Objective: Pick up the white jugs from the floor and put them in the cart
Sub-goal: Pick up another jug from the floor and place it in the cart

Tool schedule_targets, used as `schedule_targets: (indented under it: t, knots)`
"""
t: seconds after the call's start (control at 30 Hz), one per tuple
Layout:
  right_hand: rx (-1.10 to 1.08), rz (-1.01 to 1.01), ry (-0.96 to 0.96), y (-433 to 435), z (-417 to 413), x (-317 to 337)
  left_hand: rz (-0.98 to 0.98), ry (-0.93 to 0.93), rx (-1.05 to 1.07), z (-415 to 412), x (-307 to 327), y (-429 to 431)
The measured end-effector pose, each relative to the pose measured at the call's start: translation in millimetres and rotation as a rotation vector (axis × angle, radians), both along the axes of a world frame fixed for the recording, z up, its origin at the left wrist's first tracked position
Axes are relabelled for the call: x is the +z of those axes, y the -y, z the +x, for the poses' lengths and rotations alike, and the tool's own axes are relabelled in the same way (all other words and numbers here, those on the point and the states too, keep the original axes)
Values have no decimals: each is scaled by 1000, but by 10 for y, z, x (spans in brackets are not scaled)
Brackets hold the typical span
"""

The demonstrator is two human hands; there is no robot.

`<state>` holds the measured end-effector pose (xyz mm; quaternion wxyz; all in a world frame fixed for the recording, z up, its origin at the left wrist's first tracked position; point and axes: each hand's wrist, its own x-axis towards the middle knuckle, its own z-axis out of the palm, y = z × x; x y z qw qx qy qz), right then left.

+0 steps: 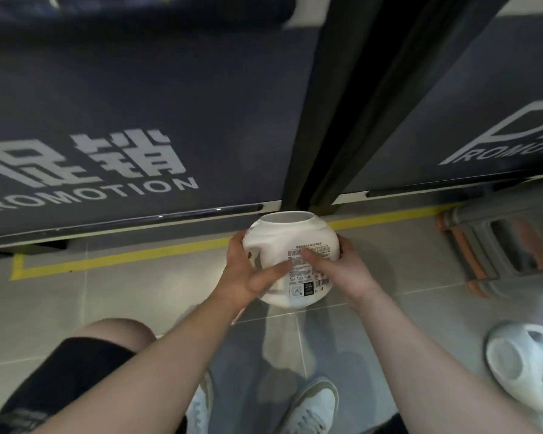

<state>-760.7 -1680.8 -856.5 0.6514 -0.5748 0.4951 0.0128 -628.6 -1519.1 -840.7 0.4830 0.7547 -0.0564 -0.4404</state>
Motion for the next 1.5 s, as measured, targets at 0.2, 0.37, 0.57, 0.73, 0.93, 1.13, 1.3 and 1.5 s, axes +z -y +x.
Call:
schedule_targets:
  t: [0.2,0.37,0.57,0.73,0.93,1.13,1.3,1.5]
  knots:
    - [-72,31,23,-156,-319,1392,13,105,-114,-186,1423,-129]
    - [-134,10,90,-325,-482,2722,-30,154,-159,-186,2865,-234]
    - [-99,-197,142,-410,-452,4223,-116,286,-211,-92,4349,-282]
    - [-78,-294,229,-552,-528,5481,-209,357,-273,-67,5535,-429]
    - [-153,-386,373,-987,-670,6411,-305,424,-336,-96,6446,-719]
    - [-152,-477,478,-1139,-567,6846,-396,532,-344,-16,6932,-856]
    - [-123,-560,514,-1166,-388,7081,-444,592,-335,140,7183,-921]
    - [-50,-622,513,-1239,-184,7330,-484,614,-262,255,7321,-1103]
